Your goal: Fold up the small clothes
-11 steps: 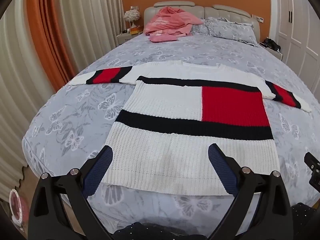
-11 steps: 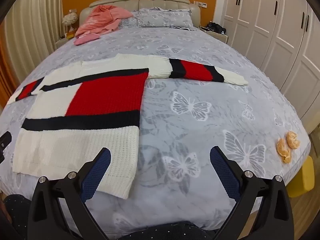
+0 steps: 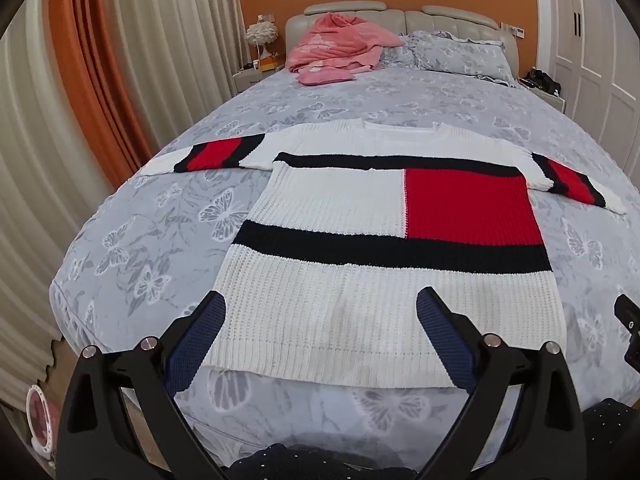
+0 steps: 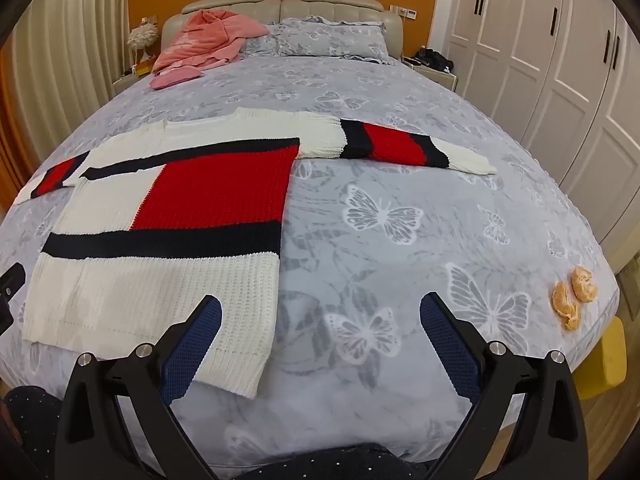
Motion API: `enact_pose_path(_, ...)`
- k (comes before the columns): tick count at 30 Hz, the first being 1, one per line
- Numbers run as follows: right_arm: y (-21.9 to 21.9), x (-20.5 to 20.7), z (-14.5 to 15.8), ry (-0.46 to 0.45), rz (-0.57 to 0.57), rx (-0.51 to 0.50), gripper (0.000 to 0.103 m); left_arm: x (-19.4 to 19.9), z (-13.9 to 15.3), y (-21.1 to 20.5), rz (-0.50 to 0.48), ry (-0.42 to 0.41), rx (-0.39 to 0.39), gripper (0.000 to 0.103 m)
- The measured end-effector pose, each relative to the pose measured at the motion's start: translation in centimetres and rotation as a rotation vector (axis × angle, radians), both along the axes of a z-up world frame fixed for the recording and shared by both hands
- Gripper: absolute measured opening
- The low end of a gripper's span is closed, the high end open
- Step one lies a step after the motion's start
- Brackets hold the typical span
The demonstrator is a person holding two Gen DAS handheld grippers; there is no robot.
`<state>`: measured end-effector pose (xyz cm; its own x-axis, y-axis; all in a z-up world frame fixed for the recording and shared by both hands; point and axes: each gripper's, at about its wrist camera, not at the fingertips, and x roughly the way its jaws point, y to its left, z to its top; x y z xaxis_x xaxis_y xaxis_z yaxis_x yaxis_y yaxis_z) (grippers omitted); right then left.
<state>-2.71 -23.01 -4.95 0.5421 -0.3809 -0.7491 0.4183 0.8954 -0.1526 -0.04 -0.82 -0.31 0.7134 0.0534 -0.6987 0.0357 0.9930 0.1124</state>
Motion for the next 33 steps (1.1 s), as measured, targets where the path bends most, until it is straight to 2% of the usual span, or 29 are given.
enact_pose_path(6,-0.47,-0.23,0.17,-0.004,0.001,0.014,0.098,-0.11,-0.22,0.05,-0.005,0.002,0.002,0.094)
enact_pose_path(7,-0.47,-0.25,0.15,-0.053,0.030,0.040,0.098,-0.08,-0.22,0.07,-0.005,0.002,0.003,0.094)
enact_pose_path(33,-0.21,-0.33,0.11,-0.054,0.031,0.048,0.098,-0.18,-0.52,0.17,-0.005,0.010,0.010,0.094)
